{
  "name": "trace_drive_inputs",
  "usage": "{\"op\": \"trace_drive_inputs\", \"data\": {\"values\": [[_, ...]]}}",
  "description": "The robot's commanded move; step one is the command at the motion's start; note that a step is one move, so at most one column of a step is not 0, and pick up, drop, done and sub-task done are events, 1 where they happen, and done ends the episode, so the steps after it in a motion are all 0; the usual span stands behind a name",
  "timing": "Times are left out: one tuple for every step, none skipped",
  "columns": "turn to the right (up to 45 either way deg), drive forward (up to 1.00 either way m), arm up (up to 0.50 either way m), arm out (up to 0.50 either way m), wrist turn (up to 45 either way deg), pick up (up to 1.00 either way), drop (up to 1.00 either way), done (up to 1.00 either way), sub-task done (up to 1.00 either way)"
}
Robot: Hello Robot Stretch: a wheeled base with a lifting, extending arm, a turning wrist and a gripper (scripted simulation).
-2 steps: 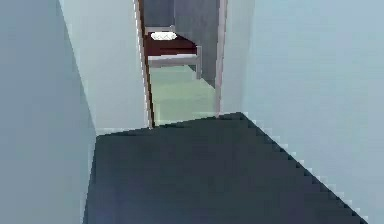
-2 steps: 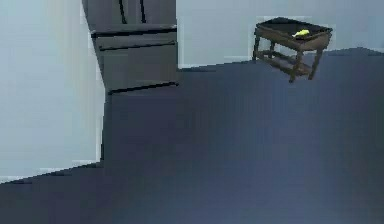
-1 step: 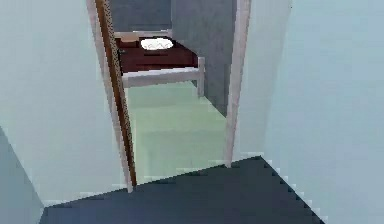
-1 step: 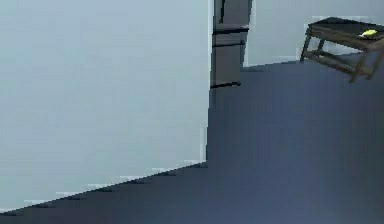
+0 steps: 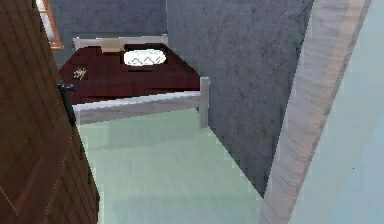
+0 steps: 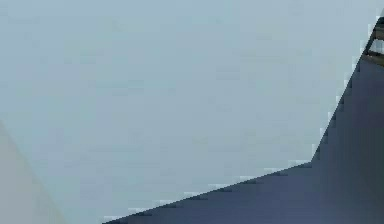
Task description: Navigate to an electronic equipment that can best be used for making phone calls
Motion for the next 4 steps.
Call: {"op": "trace_drive_inputs", "data": {"values": [[0.0, 0.40, 0.00, 0.00, 0.0, 0.00, 0.00, 0.00, 0.00], [-21.0, 0.00, 0.00, 0.00, 0.0, 0.00, 0.00, 0.00, 0.00], [0.0, 0.75, 0.00, 0.00, 0.0, 0.00, 0.00, 0.00, 0.00], [-12.0, 0.00, 0.00, 0.00, 0.0, 0.00, 0.00, 0.00, 0.00]]}}
